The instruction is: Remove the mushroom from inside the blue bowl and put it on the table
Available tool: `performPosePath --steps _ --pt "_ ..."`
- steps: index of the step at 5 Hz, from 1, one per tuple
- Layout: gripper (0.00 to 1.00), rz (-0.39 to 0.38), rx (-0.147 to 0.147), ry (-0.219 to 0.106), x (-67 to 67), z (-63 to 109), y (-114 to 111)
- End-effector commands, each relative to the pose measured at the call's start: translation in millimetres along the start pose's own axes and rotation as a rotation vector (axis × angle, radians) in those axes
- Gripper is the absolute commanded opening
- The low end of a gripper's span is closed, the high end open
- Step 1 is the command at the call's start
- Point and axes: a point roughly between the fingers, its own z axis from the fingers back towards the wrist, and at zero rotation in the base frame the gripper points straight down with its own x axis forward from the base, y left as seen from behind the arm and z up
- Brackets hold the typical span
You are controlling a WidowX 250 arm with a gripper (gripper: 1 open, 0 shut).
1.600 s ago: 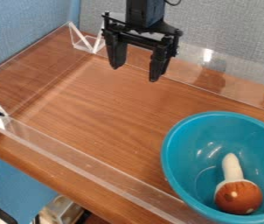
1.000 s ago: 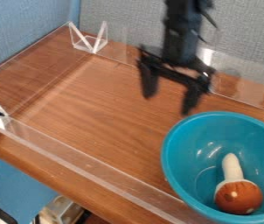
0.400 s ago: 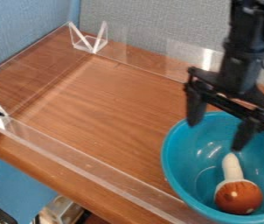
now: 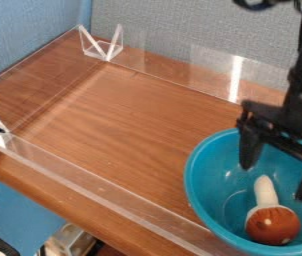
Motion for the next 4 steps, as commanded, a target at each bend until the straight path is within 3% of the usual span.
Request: performPosePath --steps 1,2,3,4 --pt "1.0 0.0 -0.022 -0.028 0.9 -7.5 1" --pt "1.0 0.006 -0.033 -0.031 0.7 -16.0 8" --pt "0.0 0.029 -0.046 -0.041 -0.1 -19.9 8" --pt "0.0 0.049 -0.052 -0.045 0.8 -24.0 7"
